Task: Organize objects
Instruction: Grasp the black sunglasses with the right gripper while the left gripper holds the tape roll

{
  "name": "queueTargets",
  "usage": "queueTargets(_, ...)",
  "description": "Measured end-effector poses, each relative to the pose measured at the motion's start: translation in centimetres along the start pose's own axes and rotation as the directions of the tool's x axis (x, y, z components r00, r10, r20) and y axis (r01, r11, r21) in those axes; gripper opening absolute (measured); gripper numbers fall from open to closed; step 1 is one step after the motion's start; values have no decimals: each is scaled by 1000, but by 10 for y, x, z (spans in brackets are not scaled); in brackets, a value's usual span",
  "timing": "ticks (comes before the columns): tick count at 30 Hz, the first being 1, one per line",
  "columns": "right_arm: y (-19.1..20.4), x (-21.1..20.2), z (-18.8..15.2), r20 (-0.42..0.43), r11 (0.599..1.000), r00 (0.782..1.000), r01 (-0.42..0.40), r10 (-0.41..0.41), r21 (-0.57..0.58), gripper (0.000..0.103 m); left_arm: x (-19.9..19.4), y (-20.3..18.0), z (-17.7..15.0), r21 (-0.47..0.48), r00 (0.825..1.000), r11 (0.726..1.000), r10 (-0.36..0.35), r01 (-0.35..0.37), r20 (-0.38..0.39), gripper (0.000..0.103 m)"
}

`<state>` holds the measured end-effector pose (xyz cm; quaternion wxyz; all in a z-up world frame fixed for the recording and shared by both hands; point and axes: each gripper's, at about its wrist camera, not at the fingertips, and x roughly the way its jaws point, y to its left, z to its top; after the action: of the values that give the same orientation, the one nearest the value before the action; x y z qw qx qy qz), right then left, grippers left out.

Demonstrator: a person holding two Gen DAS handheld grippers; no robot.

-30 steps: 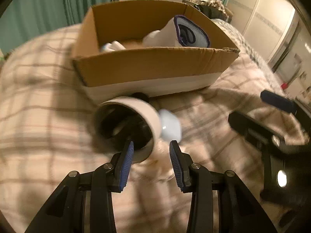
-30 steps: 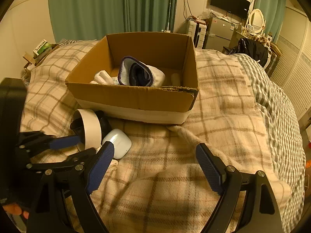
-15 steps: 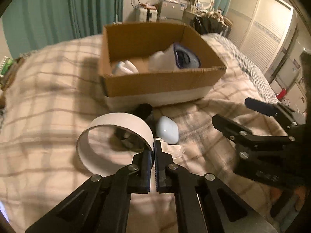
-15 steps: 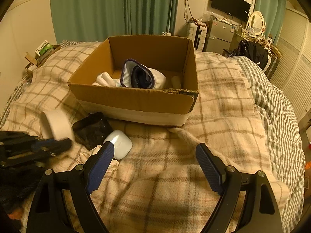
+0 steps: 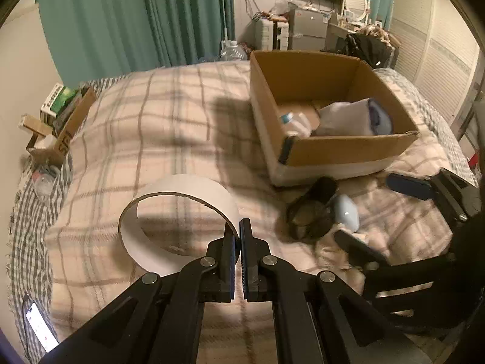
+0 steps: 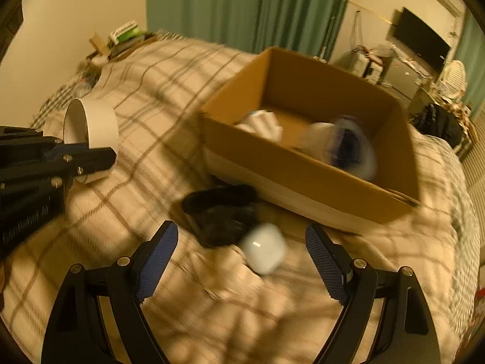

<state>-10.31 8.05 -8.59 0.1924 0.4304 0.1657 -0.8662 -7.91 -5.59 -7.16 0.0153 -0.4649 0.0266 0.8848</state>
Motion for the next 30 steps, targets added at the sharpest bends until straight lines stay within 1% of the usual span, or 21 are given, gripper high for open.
queueTargets(3, 13, 27, 6, -64, 1000, 998, 8, -10, -19, 86, 4, 4, -2, 1, 1000, 1000, 1, -1, 2, 2)
queueTargets(6, 15, 49, 12, -107, 1000, 994, -3, 3, 8, 86, 4, 8, -3, -5, 1000, 1000, 2, -2, 11, 2)
queueTargets(8, 13, 57, 14, -118, 1000, 993, -4, 7, 24, 86, 5, 10, -3, -12, 1000, 1000, -2, 3, 13, 2)
queueTargets(12, 12, 68, 19, -118, 999, 993, 28, -23, 37, 86, 6, 13, -3, -26, 1000, 1000, -16, 17, 14, 2)
queueTargets(16, 10, 79, 20, -135, 998, 991, 30, -22, 56, 85, 6, 12, -3, -23, 1000, 1000, -12, 12, 14, 2)
queueTargets(17, 10, 78, 20, -133, 998, 991, 30, -22, 57, 76, 6, 12, -4, -23, 1000, 1000, -12, 12, 13, 2)
queueTargets(18, 11, 75, 19, -126, 998, 992, 33, -26, 54, 74, 6, 13, -4, -25, 1000, 1000, -13, 13, 14, 2)
queueTargets(20, 14, 65, 17, -104, 998, 994, 45, -41, 38, 74, 4, 13, -4, -32, 1000, 999, -16, 17, 21, 2)
queueTargets(25, 12, 31, 8, -50, 999, 998, 39, -37, 39, 74, -5, 11, -5, -45, 999, 999, -5, 6, 31, 2)
queueTargets(27, 9, 12, 2, -30, 998, 999, 46, -45, 41, 74, -12, 8, -6, -42, 999, 999, 6, -4, 41, 2)
queueTargets(30, 3, -21, -5, 1, 997, 999, 54, -54, 55, 74, -25, 0, -7, -37, 998, 999, -14, 17, 63, 2)
